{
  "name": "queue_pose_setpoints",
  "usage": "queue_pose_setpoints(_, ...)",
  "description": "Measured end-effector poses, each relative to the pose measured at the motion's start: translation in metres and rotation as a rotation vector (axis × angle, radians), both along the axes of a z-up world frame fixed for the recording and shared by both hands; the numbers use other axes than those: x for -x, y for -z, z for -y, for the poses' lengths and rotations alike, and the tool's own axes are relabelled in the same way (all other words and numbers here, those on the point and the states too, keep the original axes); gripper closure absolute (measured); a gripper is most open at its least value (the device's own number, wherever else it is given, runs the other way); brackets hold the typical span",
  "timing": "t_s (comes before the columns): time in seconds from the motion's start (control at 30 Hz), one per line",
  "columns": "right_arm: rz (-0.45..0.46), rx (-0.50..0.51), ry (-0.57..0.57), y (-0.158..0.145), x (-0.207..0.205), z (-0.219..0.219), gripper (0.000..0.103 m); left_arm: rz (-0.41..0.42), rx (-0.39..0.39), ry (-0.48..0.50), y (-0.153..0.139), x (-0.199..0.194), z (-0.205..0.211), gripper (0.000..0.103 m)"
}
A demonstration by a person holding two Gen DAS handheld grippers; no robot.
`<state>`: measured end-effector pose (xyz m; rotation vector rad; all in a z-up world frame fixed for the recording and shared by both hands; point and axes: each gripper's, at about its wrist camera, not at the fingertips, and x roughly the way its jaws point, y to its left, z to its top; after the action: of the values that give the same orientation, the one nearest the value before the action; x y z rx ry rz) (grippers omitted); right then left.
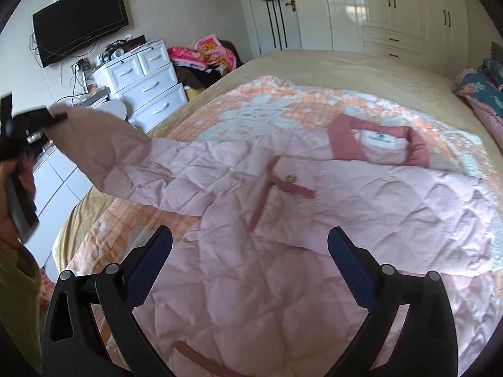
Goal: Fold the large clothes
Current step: 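Fold the held sleeve with the left tool across the jacket front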
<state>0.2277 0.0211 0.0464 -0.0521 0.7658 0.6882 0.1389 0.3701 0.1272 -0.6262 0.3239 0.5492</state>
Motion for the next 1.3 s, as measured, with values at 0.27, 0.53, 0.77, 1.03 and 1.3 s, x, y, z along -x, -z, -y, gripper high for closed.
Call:
queue_pose_setpoints(0.27,0.016,-0.060,0.053,-0.015,0.003,0.049,0.004,0.031,-0.095,0.130,-0.046,-0.028,0.070,0.092)
queue_pose_setpoints(0.53,0.022,-0.097,0.125,-0.018,0.003,0.098,0.004,0.051,-0.147,0.260,-0.066,-0.050,0.137,0.092)
queue_pose_setpoints(0.77,0.024,-0.138,0.170,-0.018,0.002,0.131,0.004,0.048,-0.193,0.338,-0.074,-0.065,0.185,0.093)
queue_pose_setpoints(1.03,0.019,-0.167,0.218,-0.015,0.004,0.159,0.004,0.048,-0.232,0.410,-0.077,-0.081,0.230,0.093)
queue_pose_setpoints(1.3,0.010,-0.181,0.266,-0.007,0.002,0.183,0.004,0.035,-0.259,0.494,-0.068,-0.096,0.277,0.093)
